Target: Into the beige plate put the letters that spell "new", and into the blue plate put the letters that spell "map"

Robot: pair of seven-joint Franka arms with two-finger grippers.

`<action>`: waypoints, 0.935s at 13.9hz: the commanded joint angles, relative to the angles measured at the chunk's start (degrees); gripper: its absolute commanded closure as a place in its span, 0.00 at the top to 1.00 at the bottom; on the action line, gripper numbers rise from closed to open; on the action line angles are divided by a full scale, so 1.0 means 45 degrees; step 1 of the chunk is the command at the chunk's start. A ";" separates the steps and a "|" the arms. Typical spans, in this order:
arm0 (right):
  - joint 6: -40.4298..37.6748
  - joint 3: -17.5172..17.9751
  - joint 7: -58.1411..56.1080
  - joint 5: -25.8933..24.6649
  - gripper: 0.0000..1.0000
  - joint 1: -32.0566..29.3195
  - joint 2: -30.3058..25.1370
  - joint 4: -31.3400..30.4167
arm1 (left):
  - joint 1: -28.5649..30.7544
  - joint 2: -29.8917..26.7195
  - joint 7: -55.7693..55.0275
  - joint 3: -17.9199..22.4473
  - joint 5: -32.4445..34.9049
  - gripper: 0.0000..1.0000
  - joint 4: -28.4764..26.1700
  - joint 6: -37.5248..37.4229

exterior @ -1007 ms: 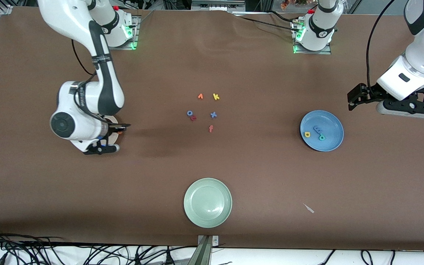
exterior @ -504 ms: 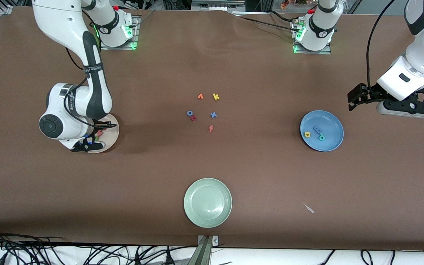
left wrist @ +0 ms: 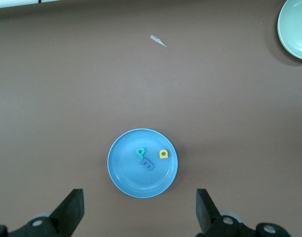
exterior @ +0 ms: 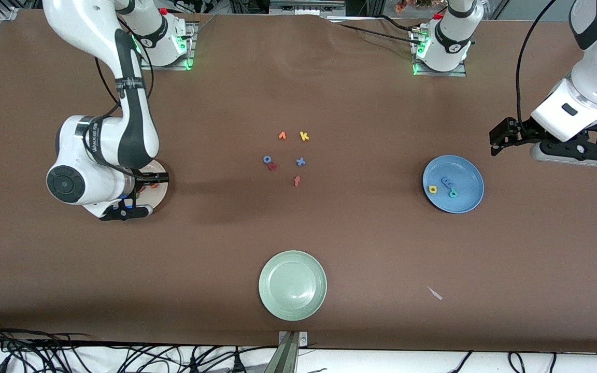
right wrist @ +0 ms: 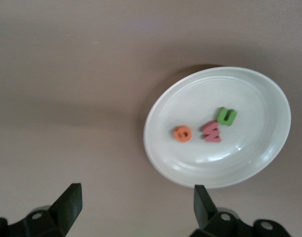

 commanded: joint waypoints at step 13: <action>-0.1751 0.6722 -0.0089 -0.4853 1.00 -0.5707 -0.4753 0.1256 | -0.0011 0.0047 0.0152 0.0004 -0.0157 1.00 0.0150 -0.0113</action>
